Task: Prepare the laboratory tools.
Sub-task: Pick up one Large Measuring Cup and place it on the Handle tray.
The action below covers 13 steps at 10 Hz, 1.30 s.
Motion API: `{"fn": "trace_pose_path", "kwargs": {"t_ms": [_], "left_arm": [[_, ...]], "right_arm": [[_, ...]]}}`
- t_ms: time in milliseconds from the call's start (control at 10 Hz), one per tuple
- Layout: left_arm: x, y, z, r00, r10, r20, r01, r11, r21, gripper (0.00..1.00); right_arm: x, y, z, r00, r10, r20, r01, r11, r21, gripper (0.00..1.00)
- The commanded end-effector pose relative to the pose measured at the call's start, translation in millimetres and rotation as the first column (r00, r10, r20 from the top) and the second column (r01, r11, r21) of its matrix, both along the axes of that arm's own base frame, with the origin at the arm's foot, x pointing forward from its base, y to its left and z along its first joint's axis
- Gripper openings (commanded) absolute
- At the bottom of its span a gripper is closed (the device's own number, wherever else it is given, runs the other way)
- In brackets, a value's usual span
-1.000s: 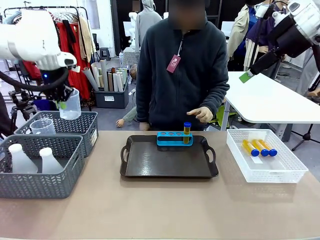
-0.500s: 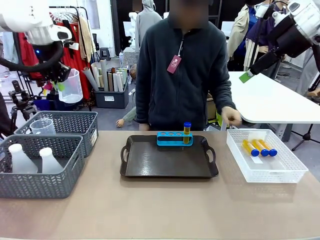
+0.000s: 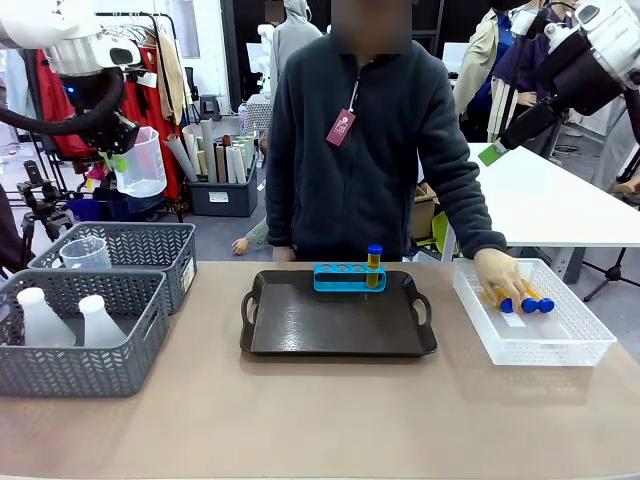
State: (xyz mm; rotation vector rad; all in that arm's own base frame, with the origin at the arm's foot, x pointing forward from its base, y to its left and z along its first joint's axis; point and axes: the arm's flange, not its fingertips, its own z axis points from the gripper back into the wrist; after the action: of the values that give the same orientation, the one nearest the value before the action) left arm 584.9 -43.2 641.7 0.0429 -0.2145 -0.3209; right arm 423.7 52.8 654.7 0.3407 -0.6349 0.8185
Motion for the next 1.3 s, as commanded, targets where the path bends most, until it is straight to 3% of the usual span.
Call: {"fn": "trace_pose_path", "kwargs": {"t_ms": [0, 100, 400, 600, 900, 1200], "left_arm": [[-1, 1, -1, 1.0, 0.016, 0.0, -0.016, 1.0, 0.003, 0.0], [0, 0, 0, 1.0, 0.0, 0.0, 0.0, 1.0, 0.0, 0.0], [-24, -34, 41, 0.988, -0.148, 0.044, 0.147, 0.989, 0.018, 0.0], [-39, -74, 58, 0.962, -0.267, 0.052, 0.266, 0.964, 0.029, 0.0], [-62, -131, 64, 0.898, -0.429, 0.1, 0.425, 0.903, 0.058, 0.0], [-73, -184, 45, 0.787, -0.612, 0.085, 0.607, 0.791, 0.078, 0.0]], "right_arm": [[1, -1, 1, 1.0, 0.013, 0.006, -0.013, 1.0, 0.008, 1.0], [1, -1, 1, 1.0, 0.013, 0.006, -0.013, 1.0, 0.008, 1.0], [1, -1, 1, 1.0, 0.013, 0.006, -0.013, 1.0, 0.008, 1.0], [1, -1, 1, 1.0, 0.013, 0.006, -0.013, 1.0, 0.008, 1.0], [1, -1, 1, 1.0, 0.013, 0.006, -0.013, 1.0, 0.008, 1.0], [1, -1, 1, 1.0, 0.013, 0.006, -0.013, 1.0, 0.008, 1.0]]}}
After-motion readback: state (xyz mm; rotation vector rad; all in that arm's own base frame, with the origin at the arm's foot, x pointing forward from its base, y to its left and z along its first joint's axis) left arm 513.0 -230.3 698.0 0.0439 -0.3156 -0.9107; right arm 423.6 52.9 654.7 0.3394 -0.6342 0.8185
